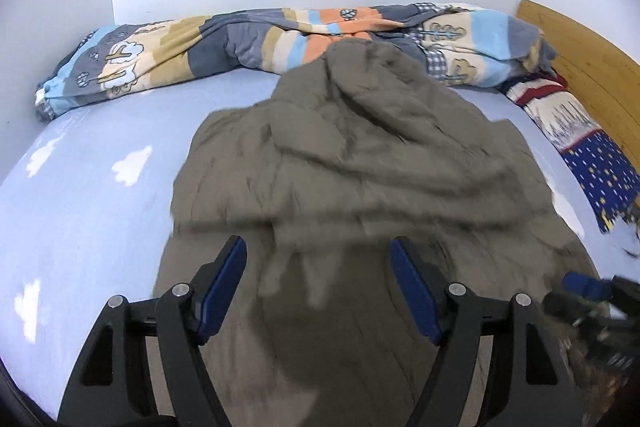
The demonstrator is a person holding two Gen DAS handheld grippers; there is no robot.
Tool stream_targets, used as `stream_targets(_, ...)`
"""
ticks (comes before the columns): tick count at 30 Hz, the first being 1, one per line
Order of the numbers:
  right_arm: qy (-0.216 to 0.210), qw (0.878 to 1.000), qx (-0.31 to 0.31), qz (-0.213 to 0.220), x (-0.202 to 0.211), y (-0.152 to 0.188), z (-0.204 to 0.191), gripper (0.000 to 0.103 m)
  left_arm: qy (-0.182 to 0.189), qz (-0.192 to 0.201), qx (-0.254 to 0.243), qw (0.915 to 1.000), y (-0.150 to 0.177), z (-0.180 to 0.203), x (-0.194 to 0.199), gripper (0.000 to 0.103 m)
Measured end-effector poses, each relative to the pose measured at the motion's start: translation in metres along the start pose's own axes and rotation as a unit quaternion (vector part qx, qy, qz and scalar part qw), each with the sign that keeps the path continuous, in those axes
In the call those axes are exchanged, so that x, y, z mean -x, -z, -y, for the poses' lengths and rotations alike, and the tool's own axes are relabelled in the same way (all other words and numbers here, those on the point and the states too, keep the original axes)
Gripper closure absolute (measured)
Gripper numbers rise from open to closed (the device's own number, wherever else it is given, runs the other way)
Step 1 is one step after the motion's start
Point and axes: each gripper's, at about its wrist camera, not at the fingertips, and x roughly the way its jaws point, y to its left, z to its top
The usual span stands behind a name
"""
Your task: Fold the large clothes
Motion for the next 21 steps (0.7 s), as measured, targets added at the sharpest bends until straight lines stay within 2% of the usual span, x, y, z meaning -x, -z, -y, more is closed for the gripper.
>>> stream_targets(2, 0.017, 1.000, 0.007, -0.009, 0.009, 0.031, 0.000, 0.042, -0.004, -0.002, -0.002, 1.0000, 0.020, 0.005, 0.015, 0.029)
stream_targets(5, 0.015, 0.999, -0.003, -0.028, 0.018, 0.062, -0.002, 0.042, -0.016, -0.011, 0.001, 0.9998, 0.053, 0.007, 0.038, 0.029)
stream_targets(7, 0.005, 1.000, -0.004, -0.027, 0.024, 0.069, -0.002, 0.042, -0.022, -0.023, 0.006, 0.9995, 0.075, 0.005, 0.051, 0.029)
stream_targets(10, 0.017, 1.000, 0.004, -0.013, 0.041, 0.086, -0.005, 0.041, -0.030, -0.037, 0.001, 0.9989, 0.106, 0.002, 0.067, 0.029)
stream_targets(13, 0.003, 1.000, -0.015, -0.015, 0.052, 0.108, -0.005, 0.040, -0.053, -0.043, -0.008, 0.9976, 0.139, -0.002, 0.080, 0.029)
stream_targets(16, -0.004, 0.999, -0.027, -0.022, 0.057, 0.132, -0.008, 0.040, -0.080, -0.044, 0.001, 0.9958, 0.168, -0.009, 0.087, 0.029)
stream_targets(19, 0.008, 0.999, -0.026, -0.028, 0.058, 0.152, -0.016, 0.040, -0.088, -0.064, 0.005, 0.9941, 0.194, -0.013, 0.079, 0.029)
stream_targets(21, 0.015, 0.999, -0.015, -0.037, 0.053, 0.163, -0.022, 0.040, -0.099, -0.041, -0.019, 0.9940, 0.202, -0.007, 0.080, 0.029)
